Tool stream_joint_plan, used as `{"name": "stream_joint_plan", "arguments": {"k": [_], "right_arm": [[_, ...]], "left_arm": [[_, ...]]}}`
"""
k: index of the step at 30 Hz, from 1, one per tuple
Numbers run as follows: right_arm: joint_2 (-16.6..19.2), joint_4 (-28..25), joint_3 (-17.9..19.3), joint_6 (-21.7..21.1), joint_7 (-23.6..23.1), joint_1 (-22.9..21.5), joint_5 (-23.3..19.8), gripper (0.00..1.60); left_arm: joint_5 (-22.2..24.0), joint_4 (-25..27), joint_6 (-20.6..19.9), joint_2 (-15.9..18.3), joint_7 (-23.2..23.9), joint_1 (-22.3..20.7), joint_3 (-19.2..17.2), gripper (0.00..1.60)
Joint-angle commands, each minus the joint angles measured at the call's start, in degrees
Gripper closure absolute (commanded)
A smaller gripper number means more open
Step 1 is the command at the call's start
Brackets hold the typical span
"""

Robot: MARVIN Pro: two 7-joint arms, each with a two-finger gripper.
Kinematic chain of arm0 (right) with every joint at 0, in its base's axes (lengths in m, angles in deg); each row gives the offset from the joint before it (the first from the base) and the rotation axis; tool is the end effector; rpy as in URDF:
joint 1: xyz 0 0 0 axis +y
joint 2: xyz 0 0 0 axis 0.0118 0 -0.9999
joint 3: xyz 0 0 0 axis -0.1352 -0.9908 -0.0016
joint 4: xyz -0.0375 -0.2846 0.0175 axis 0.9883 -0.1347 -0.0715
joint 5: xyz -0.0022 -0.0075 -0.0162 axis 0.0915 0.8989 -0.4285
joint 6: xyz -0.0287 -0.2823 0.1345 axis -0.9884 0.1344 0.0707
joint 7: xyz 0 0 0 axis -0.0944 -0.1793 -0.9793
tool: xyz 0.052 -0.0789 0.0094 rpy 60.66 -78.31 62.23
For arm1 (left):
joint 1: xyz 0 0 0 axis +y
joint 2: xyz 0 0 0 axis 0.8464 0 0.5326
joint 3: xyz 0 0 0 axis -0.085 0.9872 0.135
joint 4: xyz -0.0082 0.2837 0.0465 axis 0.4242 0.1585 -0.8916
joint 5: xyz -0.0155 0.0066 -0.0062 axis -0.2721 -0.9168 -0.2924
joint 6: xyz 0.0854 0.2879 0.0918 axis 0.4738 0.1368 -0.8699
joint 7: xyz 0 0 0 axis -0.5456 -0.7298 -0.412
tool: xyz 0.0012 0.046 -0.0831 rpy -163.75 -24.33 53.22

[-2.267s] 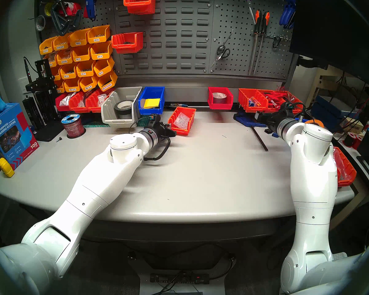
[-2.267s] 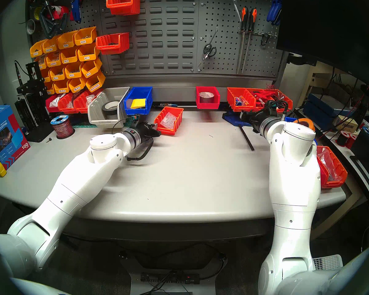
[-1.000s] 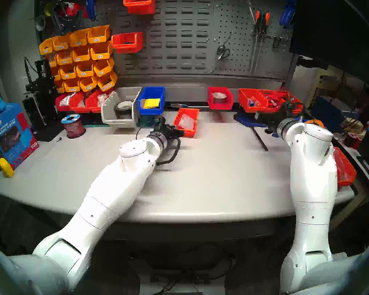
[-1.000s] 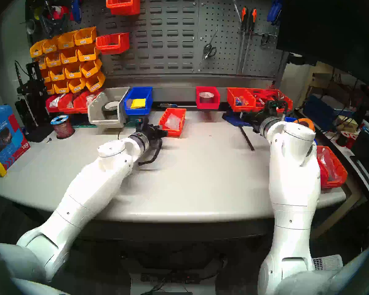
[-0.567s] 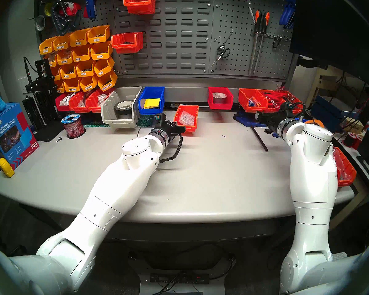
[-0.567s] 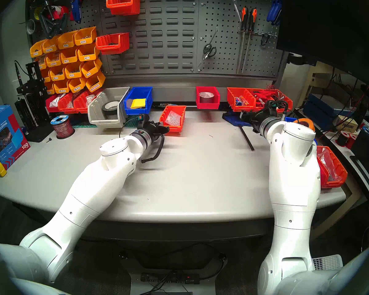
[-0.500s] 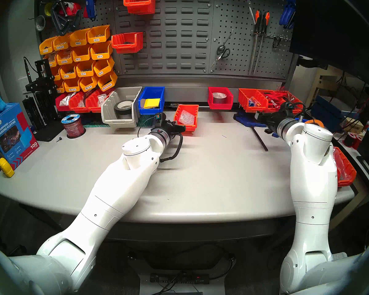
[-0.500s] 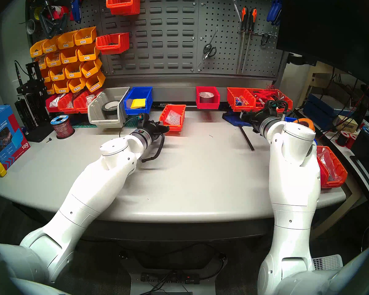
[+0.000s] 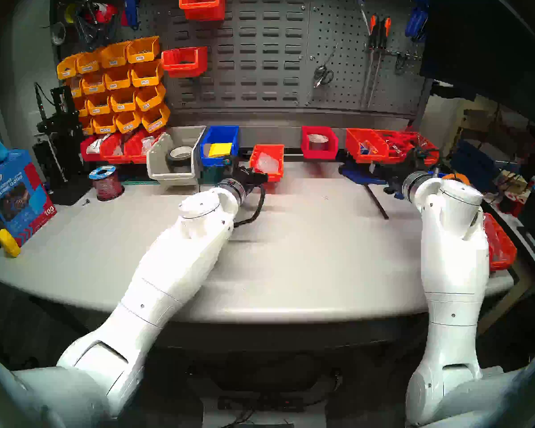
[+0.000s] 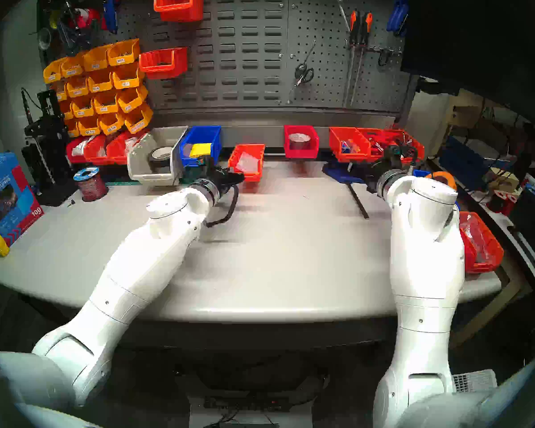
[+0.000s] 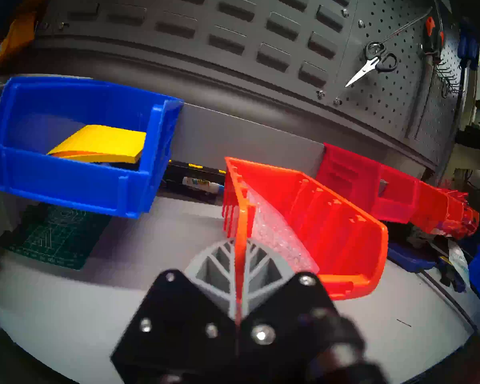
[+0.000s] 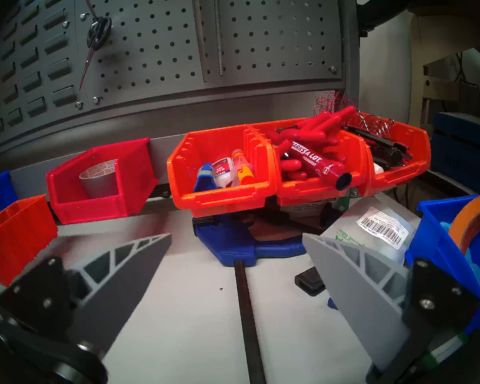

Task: Hang all the unorganized tool boxes onto the wall

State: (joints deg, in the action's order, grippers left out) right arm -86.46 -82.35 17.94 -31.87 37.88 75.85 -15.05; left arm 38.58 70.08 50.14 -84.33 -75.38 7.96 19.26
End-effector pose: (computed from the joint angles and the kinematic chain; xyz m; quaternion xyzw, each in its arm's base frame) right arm 0.4449 -0.1187 -0.1212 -0.7701 0.0633 -0.6346 0.0114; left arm 0.4939 -0.0908 -0.1757 0.7425 0.0057 0.6459 0.1772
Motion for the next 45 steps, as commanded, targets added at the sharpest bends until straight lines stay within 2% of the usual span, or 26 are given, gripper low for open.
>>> {"name": "stream_joint_plan", "arguments": {"k": [1,27,45], "right_arm": [[-0.11,-0.77,-0.14,-0.01,0.07,-0.83,-0.05,0.0],[-0.31,-0.77,-0.03,-0.06,-0.17,-0.88,0.28,0.0],[-0.44,-0.78,0.05,-0.11,-0.31,-0.92,0.5,0.0]], "left_arm": [[-0.31,-0.26,0.67,-1.04,0.85,-4.13,-0.42,1.6],[-1.31,-4.82,0.04,-2.91,2.66,-9.81,-1.19,1.6],[-1.19,-6.06,-1.21,-3.51,2.97,-11.48,-1.57,1.6]]}}
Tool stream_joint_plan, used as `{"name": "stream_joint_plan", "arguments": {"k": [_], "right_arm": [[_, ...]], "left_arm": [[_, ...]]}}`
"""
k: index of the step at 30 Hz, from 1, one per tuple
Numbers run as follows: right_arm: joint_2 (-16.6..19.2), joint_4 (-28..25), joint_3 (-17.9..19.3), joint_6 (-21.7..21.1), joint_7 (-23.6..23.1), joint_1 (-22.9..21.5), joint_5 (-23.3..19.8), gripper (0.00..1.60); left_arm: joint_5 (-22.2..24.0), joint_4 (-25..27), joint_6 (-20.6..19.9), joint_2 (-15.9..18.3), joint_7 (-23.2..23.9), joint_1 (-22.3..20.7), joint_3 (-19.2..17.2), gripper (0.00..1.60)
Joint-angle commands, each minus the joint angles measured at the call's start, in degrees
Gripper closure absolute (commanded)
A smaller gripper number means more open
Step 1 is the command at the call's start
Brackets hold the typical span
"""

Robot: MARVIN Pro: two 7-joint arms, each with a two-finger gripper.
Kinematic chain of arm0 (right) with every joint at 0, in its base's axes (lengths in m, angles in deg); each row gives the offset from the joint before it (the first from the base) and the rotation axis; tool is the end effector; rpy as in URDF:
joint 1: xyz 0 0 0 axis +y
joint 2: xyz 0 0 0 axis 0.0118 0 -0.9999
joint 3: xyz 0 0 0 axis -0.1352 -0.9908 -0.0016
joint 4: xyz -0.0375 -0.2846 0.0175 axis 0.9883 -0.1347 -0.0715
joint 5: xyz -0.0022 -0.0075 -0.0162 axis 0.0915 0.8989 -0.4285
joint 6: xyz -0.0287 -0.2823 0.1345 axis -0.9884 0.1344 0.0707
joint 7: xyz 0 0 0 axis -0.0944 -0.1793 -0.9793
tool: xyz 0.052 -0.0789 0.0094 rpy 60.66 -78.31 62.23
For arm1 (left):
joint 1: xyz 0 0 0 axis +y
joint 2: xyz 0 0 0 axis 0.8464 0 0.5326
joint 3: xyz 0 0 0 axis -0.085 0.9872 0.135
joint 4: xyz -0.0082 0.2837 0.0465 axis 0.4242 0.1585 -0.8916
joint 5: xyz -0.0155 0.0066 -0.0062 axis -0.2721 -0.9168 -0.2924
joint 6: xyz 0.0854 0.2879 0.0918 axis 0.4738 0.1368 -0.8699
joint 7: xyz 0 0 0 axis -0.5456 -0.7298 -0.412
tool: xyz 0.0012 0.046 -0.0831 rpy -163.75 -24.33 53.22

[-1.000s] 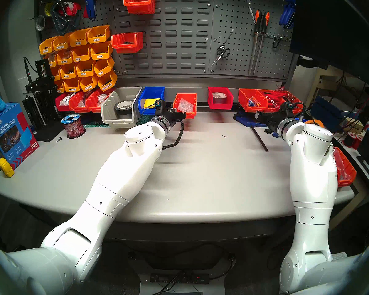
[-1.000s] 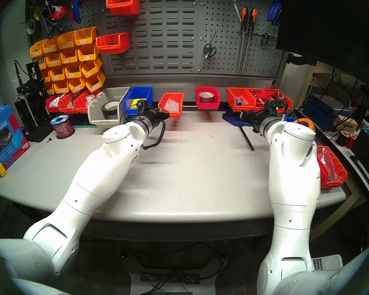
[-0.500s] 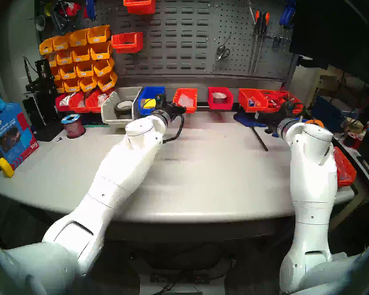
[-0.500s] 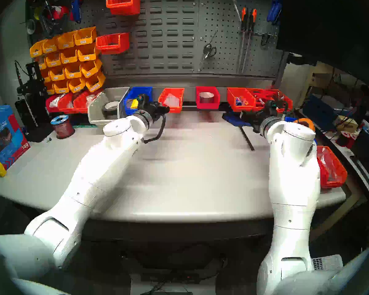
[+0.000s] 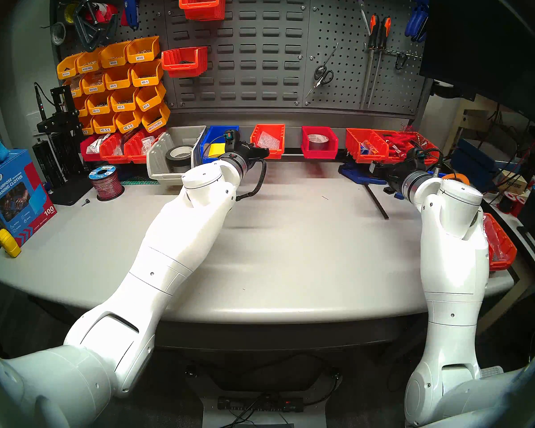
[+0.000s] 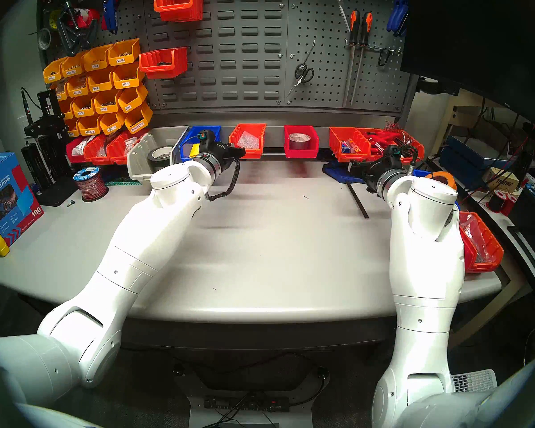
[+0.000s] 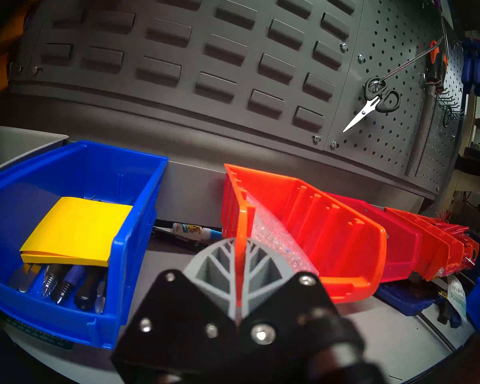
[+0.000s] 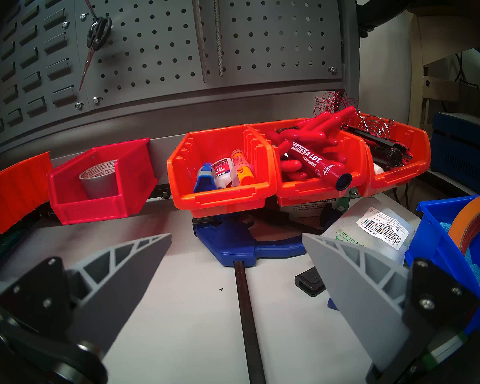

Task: Hang all the unorganized tool boxes onto the wall

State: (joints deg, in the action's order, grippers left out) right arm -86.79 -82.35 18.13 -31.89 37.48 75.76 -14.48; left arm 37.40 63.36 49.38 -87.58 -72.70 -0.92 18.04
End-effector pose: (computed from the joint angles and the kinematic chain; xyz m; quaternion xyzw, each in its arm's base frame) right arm 0.4449 -0.1186 -0.1210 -0.7698 0.0634 -0.6351 0.0112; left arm 0.5322 -0.0945 -0.1302 0.7201 0.0010 0.6695 0.1825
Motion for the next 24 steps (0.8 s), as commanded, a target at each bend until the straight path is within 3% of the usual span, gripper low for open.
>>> {"name": "stream_joint_plan", "arguments": {"k": [1,12,24], "right_arm": [[-0.12,-0.79,-0.14,-0.1,0.09,-0.83,-0.06,0.0],[-0.19,-0.78,-0.09,-0.08,-0.04,-0.83,0.08,0.0],[-0.26,-0.78,-0.05,-0.11,-0.12,-0.86,0.19,0.0]], "left_arm": [[0.05,0.68,-0.68,-0.28,0.2,-2.66,-0.39,1.6],[0.1,-0.16,-3.78,-0.45,-0.63,-4.66,-1.05,1.6],[0.06,-1.07,-4.15,-0.91,-0.28,-5.65,-1.44,1.6]]}}
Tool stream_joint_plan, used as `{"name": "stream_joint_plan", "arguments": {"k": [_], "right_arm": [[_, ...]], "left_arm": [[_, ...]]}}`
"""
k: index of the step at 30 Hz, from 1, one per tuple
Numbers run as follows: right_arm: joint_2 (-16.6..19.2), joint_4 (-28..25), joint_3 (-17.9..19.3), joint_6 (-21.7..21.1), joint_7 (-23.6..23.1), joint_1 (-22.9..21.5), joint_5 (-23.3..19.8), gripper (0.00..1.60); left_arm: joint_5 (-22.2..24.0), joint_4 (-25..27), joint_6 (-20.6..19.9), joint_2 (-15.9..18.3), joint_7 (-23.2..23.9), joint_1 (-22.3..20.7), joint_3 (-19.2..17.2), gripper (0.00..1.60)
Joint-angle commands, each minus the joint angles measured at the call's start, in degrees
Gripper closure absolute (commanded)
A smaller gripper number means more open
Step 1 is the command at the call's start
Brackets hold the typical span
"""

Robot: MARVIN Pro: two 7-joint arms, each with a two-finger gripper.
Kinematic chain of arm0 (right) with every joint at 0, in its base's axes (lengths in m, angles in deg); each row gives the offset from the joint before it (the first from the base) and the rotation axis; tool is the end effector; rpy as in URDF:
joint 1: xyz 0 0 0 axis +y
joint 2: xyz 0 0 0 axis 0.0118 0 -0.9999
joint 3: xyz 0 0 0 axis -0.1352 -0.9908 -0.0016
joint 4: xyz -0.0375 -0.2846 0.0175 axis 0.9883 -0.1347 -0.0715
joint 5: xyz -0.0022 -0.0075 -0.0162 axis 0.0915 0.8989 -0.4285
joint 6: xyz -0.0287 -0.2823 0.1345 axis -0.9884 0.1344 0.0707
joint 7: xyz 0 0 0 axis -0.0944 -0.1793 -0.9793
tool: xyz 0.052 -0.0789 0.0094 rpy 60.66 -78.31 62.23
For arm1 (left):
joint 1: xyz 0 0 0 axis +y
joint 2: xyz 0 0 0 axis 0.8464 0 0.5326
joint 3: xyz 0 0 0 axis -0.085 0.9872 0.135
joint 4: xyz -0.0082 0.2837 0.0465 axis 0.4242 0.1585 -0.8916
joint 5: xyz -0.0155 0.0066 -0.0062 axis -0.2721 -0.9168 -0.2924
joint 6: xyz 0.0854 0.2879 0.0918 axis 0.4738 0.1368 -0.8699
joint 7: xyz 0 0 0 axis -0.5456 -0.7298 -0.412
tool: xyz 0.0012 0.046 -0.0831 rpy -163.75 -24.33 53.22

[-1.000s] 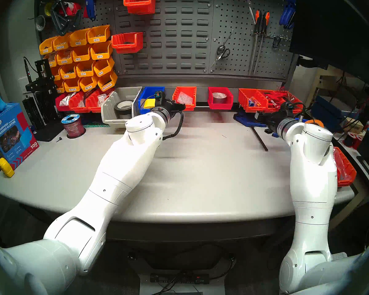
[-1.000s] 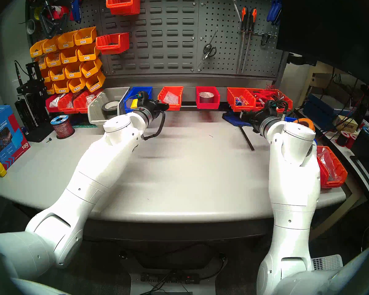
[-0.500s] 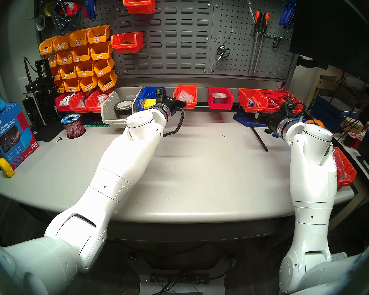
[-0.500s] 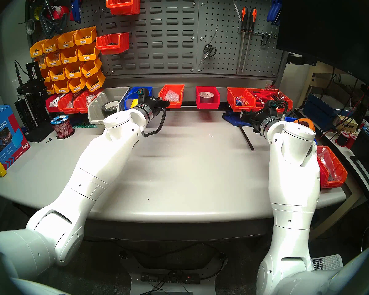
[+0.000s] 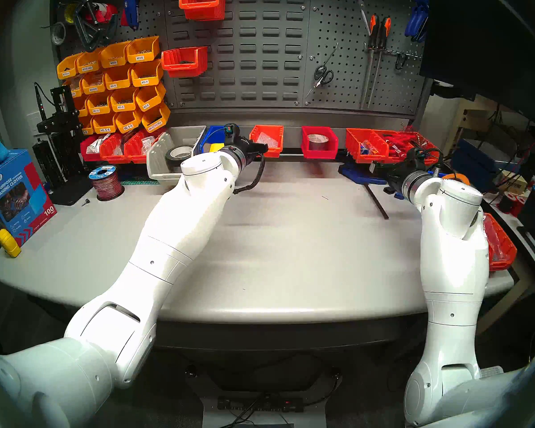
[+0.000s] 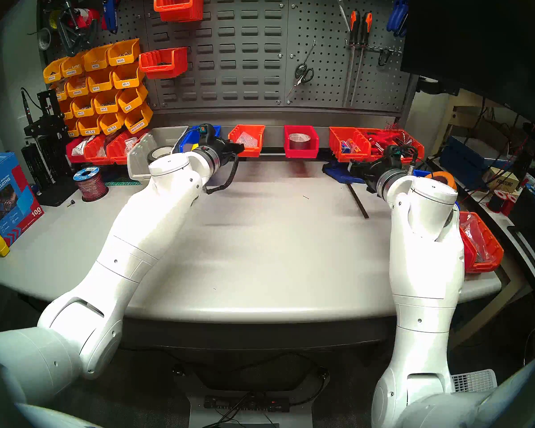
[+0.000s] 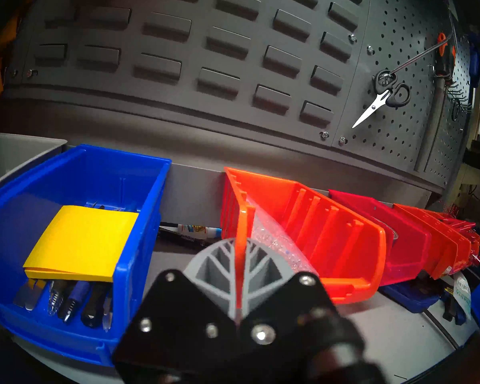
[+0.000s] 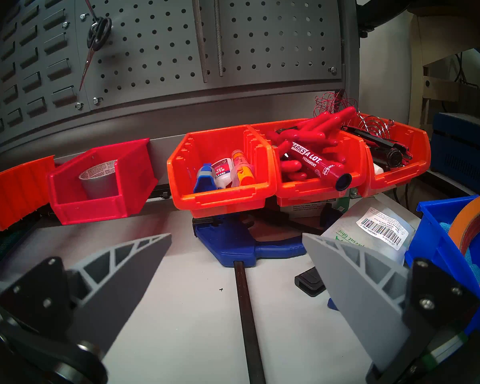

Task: Hang all the unorganized tool boxes onto the wall

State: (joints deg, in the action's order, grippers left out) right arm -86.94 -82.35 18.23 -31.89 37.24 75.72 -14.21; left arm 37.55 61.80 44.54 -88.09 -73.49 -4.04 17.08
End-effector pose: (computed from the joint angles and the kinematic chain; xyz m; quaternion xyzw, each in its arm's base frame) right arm 0.4449 -0.1186 -0.1209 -0.7696 0.0632 -0.6354 0.0113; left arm 0.5433 -0.0895 -0.1152 0.7363 -0.0026 0.6555 0.1680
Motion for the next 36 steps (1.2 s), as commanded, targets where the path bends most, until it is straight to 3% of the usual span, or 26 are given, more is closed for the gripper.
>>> {"name": "stream_joint_plan", "arguments": {"k": [1,10,28,36], "right_arm": [[-0.13,-0.79,-0.14,-0.12,0.1,-0.82,-0.05,0.0],[-0.2,-0.79,-0.1,-0.15,0.03,-0.84,0.05,0.0],[-0.33,-0.79,-0.03,-0.18,-0.13,-0.87,0.27,0.0],[-0.37,-0.79,0.0,-0.19,-0.19,-0.88,0.35,0.0]], "left_arm": [[-0.1,0.5,0.57,-0.41,0.56,-2.48,-0.45,1.6],[0.56,0.41,-1.79,-1.06,-0.48,-2.72,-0.85,1.6],[0.69,-1.08,-1.97,-2.06,-0.85,-3.61,-0.76,1.6],[0.92,-0.9,-4.39,-3.47,-4.37,-3.94,-1.02,1.6]]}}
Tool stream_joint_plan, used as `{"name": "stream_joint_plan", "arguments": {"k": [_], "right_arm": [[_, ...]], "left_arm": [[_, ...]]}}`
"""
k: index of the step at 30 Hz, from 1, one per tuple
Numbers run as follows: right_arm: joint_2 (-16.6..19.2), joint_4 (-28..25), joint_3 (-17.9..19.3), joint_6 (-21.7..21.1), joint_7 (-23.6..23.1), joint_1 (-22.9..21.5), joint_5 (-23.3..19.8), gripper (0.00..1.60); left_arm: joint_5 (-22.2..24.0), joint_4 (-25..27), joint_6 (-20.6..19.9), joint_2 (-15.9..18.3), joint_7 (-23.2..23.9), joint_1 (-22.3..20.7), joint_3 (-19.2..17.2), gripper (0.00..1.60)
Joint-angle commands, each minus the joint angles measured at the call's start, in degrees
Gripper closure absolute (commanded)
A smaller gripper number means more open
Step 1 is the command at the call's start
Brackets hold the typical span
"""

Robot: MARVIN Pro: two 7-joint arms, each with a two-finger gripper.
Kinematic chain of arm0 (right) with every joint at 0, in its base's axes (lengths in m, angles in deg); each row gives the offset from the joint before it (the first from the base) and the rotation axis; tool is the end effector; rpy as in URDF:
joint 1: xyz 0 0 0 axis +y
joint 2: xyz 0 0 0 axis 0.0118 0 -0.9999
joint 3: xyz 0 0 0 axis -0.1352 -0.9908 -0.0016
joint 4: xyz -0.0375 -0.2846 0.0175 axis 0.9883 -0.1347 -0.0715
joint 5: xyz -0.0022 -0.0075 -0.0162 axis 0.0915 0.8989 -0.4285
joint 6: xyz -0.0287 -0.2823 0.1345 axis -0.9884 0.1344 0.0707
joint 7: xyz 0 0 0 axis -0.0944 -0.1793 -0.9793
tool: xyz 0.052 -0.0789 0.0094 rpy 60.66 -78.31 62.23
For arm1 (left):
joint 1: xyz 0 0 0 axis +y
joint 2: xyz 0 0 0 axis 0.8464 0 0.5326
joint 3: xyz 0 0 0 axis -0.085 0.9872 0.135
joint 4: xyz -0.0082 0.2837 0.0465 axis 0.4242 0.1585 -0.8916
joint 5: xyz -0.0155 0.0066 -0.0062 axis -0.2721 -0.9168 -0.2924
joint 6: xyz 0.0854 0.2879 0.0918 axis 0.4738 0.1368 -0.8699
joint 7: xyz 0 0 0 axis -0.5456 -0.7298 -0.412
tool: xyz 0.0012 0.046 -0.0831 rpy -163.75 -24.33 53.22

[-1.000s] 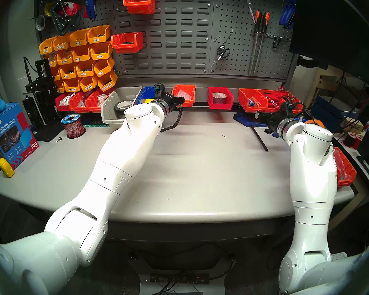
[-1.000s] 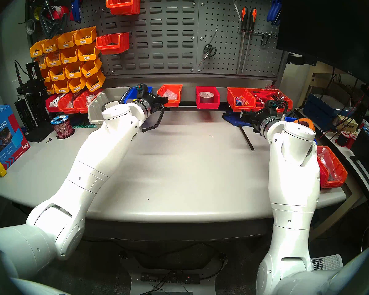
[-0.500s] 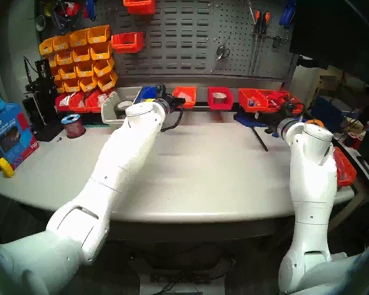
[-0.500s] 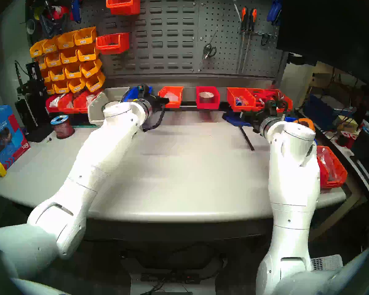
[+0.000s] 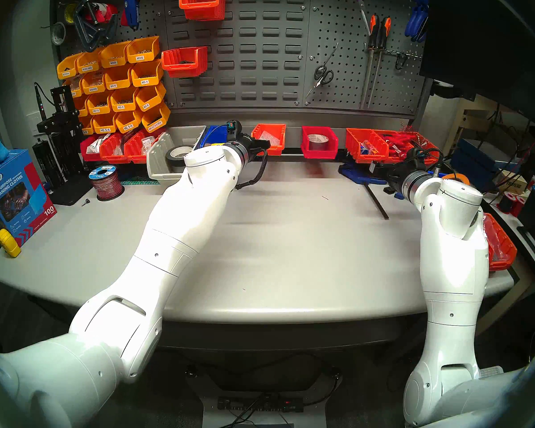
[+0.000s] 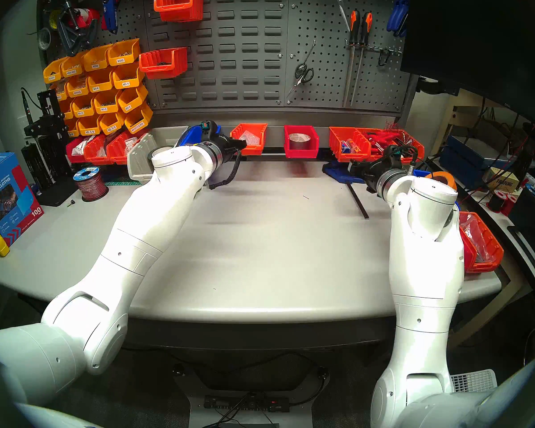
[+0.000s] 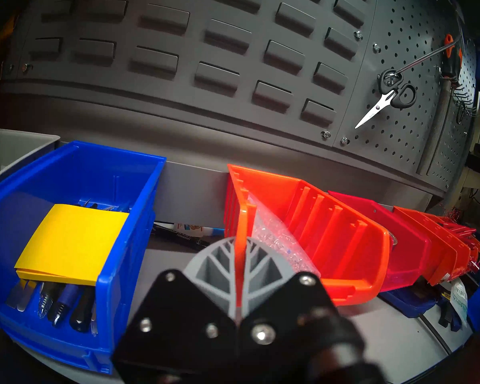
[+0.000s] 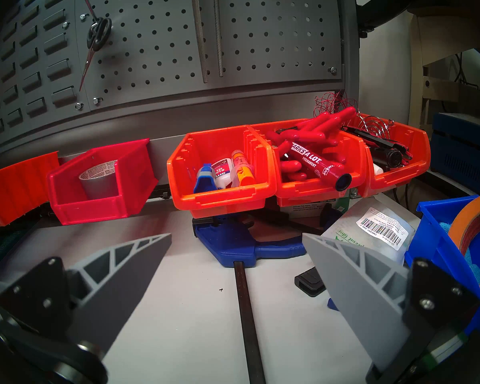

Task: Hang all the unorganized tool boxes onto the wall

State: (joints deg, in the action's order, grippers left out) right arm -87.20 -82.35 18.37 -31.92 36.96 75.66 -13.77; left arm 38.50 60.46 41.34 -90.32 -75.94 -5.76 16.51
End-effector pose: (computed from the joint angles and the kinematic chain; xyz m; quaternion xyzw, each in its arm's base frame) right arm 0.4450 -0.1186 -0.1209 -0.7694 0.0634 -0.6355 0.0110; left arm 0.5486 -0.0977 -0.1088 0.7518 0.0094 0.6376 0.1680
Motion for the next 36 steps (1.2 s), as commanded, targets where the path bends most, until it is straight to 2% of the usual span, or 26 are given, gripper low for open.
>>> {"name": "stream_joint_plan", "arguments": {"k": [1,10,24,36], "right_arm": [[-0.12,-0.79,-0.14,-0.17,0.08,-0.82,-0.08,0.0],[-0.16,-0.79,-0.11,-0.17,0.02,-0.83,0.01,0.0],[-0.24,-0.78,-0.06,-0.16,-0.11,-0.84,0.16,0.0],[-0.31,-0.76,-0.01,-0.12,-0.25,-0.85,0.3,0.0]], "left_arm": [[0.13,0.32,-1.75,-1.72,-2.88,-2.33,-0.62,1.6],[1.6,-1.82,-3.94,-4.43,-7.22,-3.59,-2.08,1.6],[2.91,-2.42,-4.16,-5.55,-8.51,-4.05,-2.5,1.6],[4.58,-0.31,-4.51,-6.47,-10.19,-3.95,-3.42,1.6]]}}
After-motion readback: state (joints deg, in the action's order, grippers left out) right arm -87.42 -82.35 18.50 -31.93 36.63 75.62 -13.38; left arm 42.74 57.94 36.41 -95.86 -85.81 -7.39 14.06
